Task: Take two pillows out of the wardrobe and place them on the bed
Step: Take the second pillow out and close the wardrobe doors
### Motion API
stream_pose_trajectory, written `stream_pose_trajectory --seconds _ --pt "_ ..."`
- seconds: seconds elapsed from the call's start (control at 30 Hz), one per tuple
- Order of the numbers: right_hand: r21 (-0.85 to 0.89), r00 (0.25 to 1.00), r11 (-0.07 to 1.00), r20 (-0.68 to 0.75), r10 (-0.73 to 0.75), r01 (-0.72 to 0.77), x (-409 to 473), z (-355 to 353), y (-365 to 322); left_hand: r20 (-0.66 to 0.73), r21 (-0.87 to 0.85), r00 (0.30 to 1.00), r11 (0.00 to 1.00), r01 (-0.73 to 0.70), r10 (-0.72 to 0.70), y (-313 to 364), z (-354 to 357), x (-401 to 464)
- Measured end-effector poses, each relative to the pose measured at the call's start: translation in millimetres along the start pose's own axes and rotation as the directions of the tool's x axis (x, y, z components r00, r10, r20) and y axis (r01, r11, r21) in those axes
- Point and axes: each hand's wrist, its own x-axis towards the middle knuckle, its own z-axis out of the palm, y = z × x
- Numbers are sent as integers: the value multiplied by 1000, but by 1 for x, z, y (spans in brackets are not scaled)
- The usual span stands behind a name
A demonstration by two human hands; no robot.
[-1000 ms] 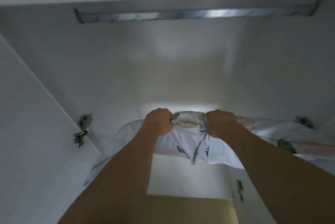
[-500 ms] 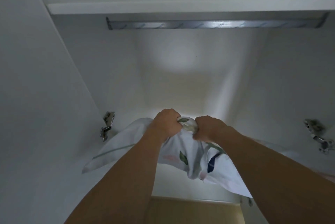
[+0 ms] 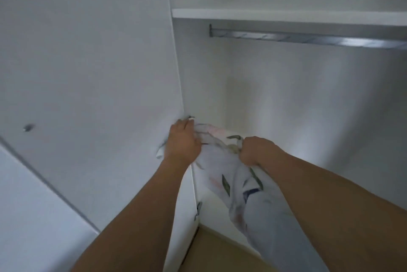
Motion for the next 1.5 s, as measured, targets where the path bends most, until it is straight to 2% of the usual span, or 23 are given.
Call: stream_pose_trajectory --seconds 0.07,0.13,0.2,0.27,0.37,0.43,0.47,0.53,0.6,0.67,0.73,0.8,0.87,1.0,1.07,1.17,1.33,1.43,1.5 --pt "-46 998 998 41 -41 43 -10 -3 -9 -162 67 979 988 138 -125 -11 -16 -35" --pt "-76 994 994 72 -79 84 -22 -5 -18 -346 104 915 961 258 -208 -15 -32 -73" --pt "-72 995 993 51 -88 92 -33 -4 -26 -473 93 836 928 362 -278 -15 -44 -109" --pt "-63 996 994 2 -88 88 -46 -2 -35 -583 16 738 904 427 -339 -13 -56 -137" --pt "-71 994 993 -49 -96 93 -57 1 -43 -718 -164 555 877 452 -420 -14 -78 -161" --pt "-75 993 993 -70 -95 90 -64 0 -47 -728 -350 433 831 432 -532 -18 -93 -165" --pt "-83 993 992 -71 -98 92 -65 -1 -48 -680 -472 394 780 412 -619 -20 -99 -164" --pt "-92 992 990 -62 -110 104 -68 -3 -49 -494 -677 381 621 395 -781 -30 -108 -161" --pt "-92 990 989 -62 -124 118 -70 -6 -44 -361 -757 382 506 413 -851 -40 -115 -157" --pt "-85 992 990 -53 -119 114 -71 -8 -33 -376 -759 345 500 418 -860 -44 -118 -157" --pt "-74 993 992 -43 -108 105 -69 -8 -22 -439 -731 319 540 418 -840 -35 -114 -163" --pt "-65 995 993 -32 -97 95 -68 -6 -12 -548 -641 325 636 429 -771 -18 -103 -175" --pt "-54 997 996 -31 -75 73 -67 -2 0 -643 -558 379 746 363 -665 5 -88 -189" --pt "-5 999 1000 -33 -13 13 -69 9 24 -678 -465 603 880 93 -421 58 -62 -203" --pt "10 1000 1000 -23 15 -15 -69 14 38 -653 -415 701 910 -14 -288 79 -49 -200" --pt "44 997 996 -17 77 -76 -71 14 65 -605 -263 794 957 -124 -63 114 -33 -177" --pt "130 987 978 4 162 -161 -63 8 124 -462 -78 842 933 -353 279 167 2 -112" --pt "174 973 958 -7 233 -228 -57 2 160 -329 -22 875 923 -383 355 180 27 -71" --pt "210 954 933 -10 300 -291 -59 -4 177 -292 17 881 923 -385 373 185 40 -45"
